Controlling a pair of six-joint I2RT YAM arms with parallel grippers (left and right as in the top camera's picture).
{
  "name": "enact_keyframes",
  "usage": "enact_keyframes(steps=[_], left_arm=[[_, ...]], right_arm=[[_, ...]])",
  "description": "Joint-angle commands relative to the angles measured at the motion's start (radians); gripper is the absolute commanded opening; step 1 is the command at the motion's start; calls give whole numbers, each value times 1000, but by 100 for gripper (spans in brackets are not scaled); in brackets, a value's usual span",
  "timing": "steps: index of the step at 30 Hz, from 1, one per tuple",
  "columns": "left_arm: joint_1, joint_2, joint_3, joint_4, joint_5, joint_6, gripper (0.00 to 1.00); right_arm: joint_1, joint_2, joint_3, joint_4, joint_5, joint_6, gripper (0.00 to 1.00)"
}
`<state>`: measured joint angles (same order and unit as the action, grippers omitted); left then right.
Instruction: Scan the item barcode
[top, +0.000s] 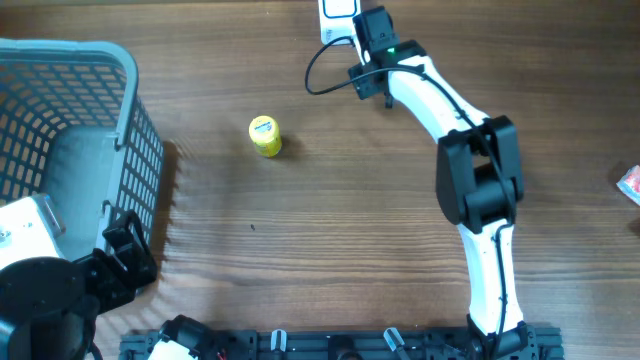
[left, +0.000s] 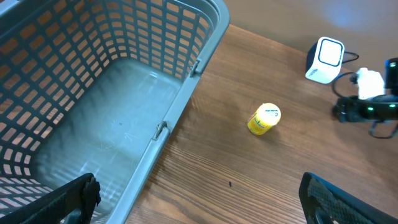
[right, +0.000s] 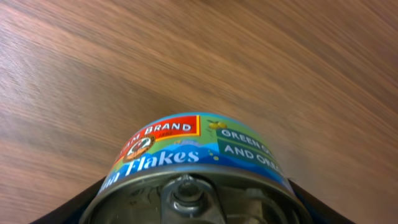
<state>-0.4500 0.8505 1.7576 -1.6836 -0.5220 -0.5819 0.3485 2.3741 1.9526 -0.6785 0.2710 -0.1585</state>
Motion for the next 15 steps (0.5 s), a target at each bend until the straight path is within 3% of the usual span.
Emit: enact_keyframes(steps=[1, 11, 15], left_arm=[[-3, -5, 0, 0, -3, -2, 100], [-3, -5, 0, 0, -3, -2, 100], [-3, -5, 0, 0, -3, -2, 100]], right_arm=[[-67, -110, 3, -94, 88, 2, 66], [-302, -180, 3, -476, 43, 121, 66], [-431, -180, 3, -519, 43, 160, 65]])
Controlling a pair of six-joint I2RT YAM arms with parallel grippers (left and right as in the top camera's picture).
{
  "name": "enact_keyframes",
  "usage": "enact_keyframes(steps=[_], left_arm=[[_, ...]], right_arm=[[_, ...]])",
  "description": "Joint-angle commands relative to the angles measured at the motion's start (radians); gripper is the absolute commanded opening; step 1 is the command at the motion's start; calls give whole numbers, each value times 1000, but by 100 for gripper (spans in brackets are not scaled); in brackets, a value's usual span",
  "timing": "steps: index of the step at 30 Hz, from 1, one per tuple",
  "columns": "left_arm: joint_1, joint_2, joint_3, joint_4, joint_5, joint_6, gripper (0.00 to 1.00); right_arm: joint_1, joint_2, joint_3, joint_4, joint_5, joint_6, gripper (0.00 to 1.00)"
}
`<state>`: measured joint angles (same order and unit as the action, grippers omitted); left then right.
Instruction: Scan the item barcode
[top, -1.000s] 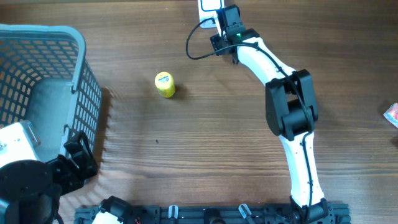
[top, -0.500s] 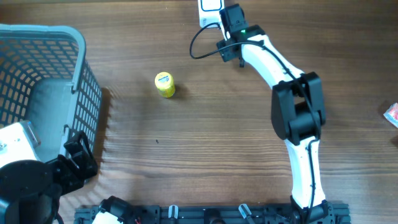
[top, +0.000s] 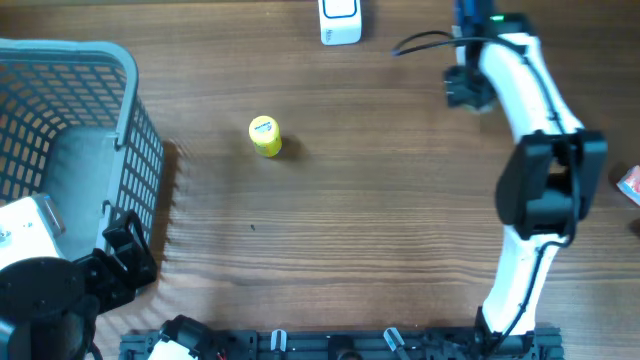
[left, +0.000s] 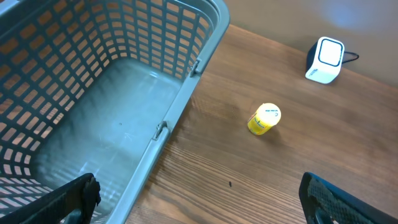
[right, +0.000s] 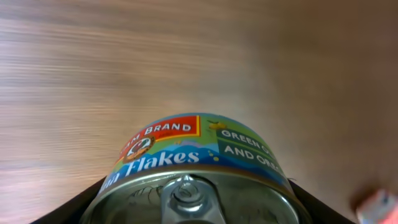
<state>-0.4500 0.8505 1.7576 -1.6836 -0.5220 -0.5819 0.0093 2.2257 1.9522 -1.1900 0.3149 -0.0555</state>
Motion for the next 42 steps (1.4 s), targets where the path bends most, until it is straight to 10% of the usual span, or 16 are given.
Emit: enact_keyframes(steps=[1, 17, 35, 39, 42], left_arm=[[-3, -5, 0, 0, -2, -2, 100], [-3, -5, 0, 0, -2, 0, 100], [-3, -5, 0, 0, 32, -10, 100], [-3, -5, 0, 0, 41, -11, 100], [-3, -5, 0, 0, 43, -10, 100]], right_arm=[[-127, -32, 3, 0, -2, 59, 66], [-680, 9, 3, 242, -157, 58, 64], [-793, 112, -151, 426, -227, 56, 69], [-793, 112, -151, 439, -227, 55, 97], [-793, 112, -151, 433, -228, 29, 100]])
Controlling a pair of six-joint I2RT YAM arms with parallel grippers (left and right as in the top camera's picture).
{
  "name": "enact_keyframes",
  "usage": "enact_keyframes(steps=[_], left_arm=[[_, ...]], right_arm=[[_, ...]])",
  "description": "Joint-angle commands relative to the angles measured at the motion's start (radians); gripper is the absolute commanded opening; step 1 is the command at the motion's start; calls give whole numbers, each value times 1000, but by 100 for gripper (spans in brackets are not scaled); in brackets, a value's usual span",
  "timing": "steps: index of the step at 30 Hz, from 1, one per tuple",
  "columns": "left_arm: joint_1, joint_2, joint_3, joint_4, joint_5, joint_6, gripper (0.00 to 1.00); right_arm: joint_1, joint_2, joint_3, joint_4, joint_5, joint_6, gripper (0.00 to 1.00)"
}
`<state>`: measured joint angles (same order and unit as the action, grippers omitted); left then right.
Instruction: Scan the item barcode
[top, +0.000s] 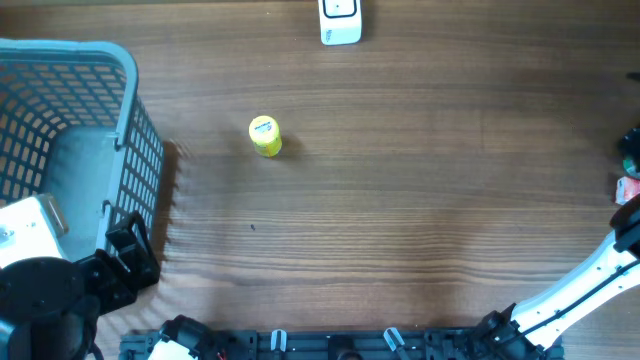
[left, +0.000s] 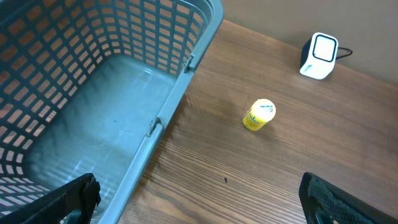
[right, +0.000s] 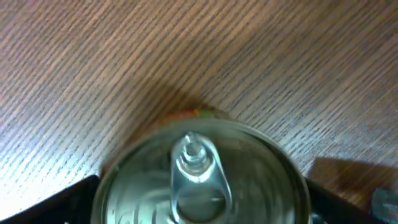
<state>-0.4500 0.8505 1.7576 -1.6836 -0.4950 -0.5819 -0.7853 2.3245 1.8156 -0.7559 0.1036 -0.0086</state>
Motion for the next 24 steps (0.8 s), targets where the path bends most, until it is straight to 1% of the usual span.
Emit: enact_keyframes(steps=[1, 5, 10, 16, 19, 21, 24], left_arm=[[-3, -5, 0, 0, 15, -10, 100], [-3, -5, 0, 0, 15, -10, 100], [-3, -5, 0, 0, 13, -10, 100], [-3, -5, 0, 0, 7, -2, 100], [-3, -5, 0, 0, 3, 2, 100], [-3, -5, 0, 0, -20, 2, 100], [-3, -5, 0, 2, -64, 1, 100]], right_arm=[[2, 13, -14, -5, -16, -18, 100], [0, 5, -13, -27, -16, -18, 100], [0, -56, -13, -42, -16, -18, 100], [0, -227, -13, -54, -17, -6, 100], [0, -345, -13, -62, -34, 49, 100], [0, -424, -13, -85, -192, 89, 100], [5, -509, -13, -130, -620, 89, 100]])
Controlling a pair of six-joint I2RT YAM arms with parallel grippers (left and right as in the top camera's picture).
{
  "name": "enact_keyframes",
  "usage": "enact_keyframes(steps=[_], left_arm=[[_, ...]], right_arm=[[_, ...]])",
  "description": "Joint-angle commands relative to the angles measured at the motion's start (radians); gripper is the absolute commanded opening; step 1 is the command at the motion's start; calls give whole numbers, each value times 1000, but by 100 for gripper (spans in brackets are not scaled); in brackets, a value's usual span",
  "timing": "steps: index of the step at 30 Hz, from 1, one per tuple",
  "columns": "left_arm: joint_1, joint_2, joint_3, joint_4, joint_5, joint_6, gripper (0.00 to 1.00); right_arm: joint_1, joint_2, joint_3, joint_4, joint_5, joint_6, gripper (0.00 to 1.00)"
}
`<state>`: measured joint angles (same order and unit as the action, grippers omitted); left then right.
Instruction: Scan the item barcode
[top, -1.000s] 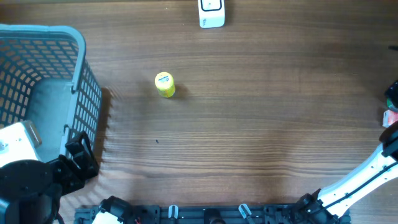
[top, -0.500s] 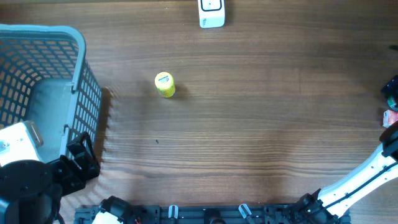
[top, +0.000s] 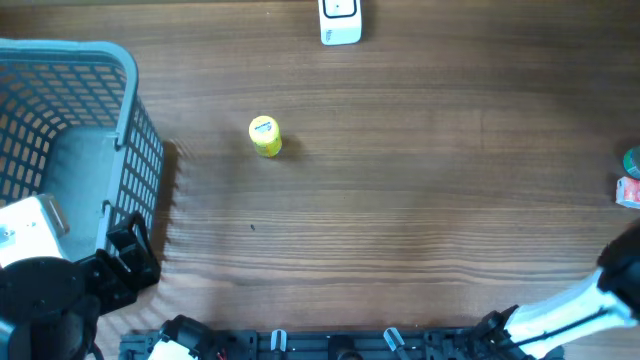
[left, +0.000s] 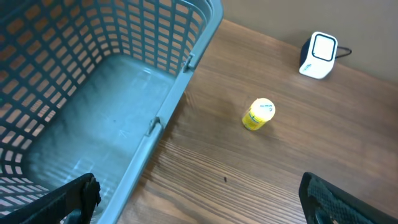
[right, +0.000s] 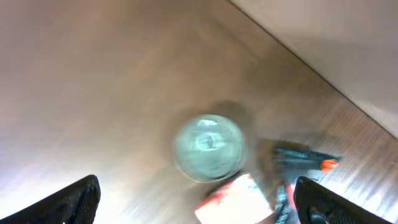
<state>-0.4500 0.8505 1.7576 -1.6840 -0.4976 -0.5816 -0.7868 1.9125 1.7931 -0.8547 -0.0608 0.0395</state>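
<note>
The tuna can (right: 208, 147) stands on the table at the far right, its metal lid up; only its teal edge (top: 633, 160) shows in the overhead view. My right gripper (right: 196, 205) hangs open high above it, with nothing between its fingers. The white barcode scanner (top: 340, 20) stands at the back edge of the table, also seen as the scanner (left: 319, 55) in the left wrist view. My left gripper (left: 199, 202) is open and empty over the near corner of the basket.
A blue mesh basket (top: 125, 110) fills the left side. A small yellow container (top: 265, 135) lies on its side in the middle left. Next to the can lie a red and white packet (right: 239, 199) and a dark tool with an orange tip (right: 305, 155).
My right gripper was low around the can standing on the table; now it is open well above it, and the can stands free. The left arm has not moved.
My right gripper held the tuna can beside the scanner at the back of the table. Then it held the can further right, away from the scanner. Later the can stood at the far right edge by the packet, and now it stands there released.
</note>
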Motion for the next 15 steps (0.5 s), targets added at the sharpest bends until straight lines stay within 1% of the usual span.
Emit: enact_keyframes(steps=[1, 4, 5, 6, 9, 10, 11, 12, 13, 15], left_arm=[[-3, -5, 0, 4, -72, 1, 100], [-3, -5, 0, 0, -84, 1, 100], [-3, -5, 0, 0, -84, 1, 100], [-3, -5, 0, 0, -84, 1, 100], [-3, -5, 0, 0, -92, 0, 100], [-3, -5, 0, 0, -91, 0, 100], [-3, -5, 0, 0, -91, 0, 100], [-3, -5, 0, 0, -91, 0, 100], [-3, -5, 0, 0, -91, 0, 100], [-3, -5, 0, 0, -90, 0, 100]], right_arm=[[10, -117, 9, -42, -574, 40, 100], [46, -133, 9, -76, -812, 43, 100], [78, -132, 7, -81, -845, 40, 100], [120, -132, 4, -96, -830, 37, 100], [303, -132, 4, -178, -667, -25, 100], [402, -128, 4, -198, -586, -61, 100], [467, -126, 4, -201, -537, -79, 100], [575, -121, 5, -198, -460, -109, 100], [678, -116, 5, -191, -411, -177, 100], [851, -100, 5, -176, -372, -278, 100]])
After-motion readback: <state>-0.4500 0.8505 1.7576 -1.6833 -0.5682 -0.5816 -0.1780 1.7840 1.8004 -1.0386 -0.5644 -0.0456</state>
